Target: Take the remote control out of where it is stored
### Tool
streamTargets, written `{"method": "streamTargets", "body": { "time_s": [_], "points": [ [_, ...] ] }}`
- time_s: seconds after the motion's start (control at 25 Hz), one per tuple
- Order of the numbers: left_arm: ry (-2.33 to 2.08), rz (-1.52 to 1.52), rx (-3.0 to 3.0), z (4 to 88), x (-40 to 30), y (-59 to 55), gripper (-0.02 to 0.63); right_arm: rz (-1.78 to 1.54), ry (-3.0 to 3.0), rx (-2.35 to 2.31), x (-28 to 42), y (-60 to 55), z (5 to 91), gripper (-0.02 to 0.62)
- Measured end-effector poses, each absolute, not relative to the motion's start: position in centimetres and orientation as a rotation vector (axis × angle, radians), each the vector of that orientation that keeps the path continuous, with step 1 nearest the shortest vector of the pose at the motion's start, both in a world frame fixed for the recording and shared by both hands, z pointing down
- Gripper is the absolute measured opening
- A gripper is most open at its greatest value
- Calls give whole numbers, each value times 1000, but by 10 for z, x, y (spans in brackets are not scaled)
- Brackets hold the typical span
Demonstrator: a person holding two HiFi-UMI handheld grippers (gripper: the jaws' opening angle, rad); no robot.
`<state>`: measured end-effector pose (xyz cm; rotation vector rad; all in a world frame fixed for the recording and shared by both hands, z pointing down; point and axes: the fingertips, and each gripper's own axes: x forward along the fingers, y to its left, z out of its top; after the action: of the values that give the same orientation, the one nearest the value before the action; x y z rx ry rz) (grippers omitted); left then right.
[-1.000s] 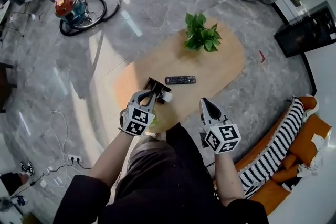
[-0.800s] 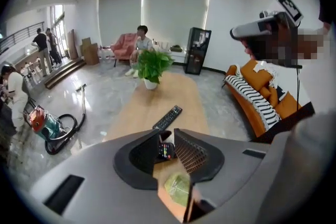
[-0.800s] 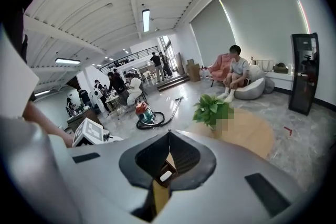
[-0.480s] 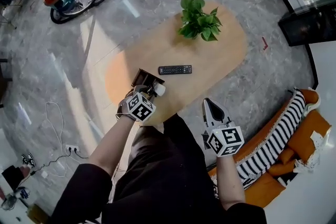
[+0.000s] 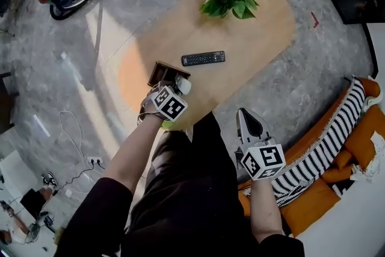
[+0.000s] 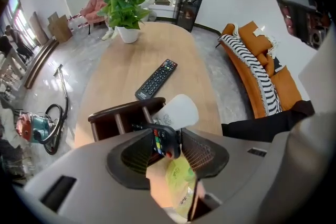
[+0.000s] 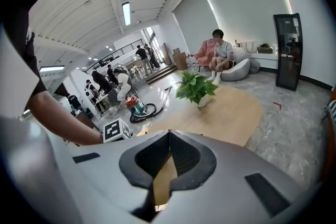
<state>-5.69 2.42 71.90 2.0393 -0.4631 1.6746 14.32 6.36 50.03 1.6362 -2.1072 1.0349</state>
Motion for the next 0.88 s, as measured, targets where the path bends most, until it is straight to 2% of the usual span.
{"method": "streamTargets", "body": {
  "time_s": [0.32, 0.6, 0.8, 0.88],
  "points": [
    [-586, 1821, 1974, 731, -58, 22, 153, 1067, -2068, 1722, 156, 80, 507, 8],
    [-639, 1801, 1950, 725, -65, 20, 152, 1050, -2065, 1734, 160, 83, 503, 8],
    [-769, 1744, 1951, 707, -80, 11, 76, 1013, -2116, 1712, 150, 72, 489, 8],
    [-799, 1719, 1955, 700, -84, 7, 69, 995, -2137, 1699, 145, 66, 485, 8]
  ]
}}
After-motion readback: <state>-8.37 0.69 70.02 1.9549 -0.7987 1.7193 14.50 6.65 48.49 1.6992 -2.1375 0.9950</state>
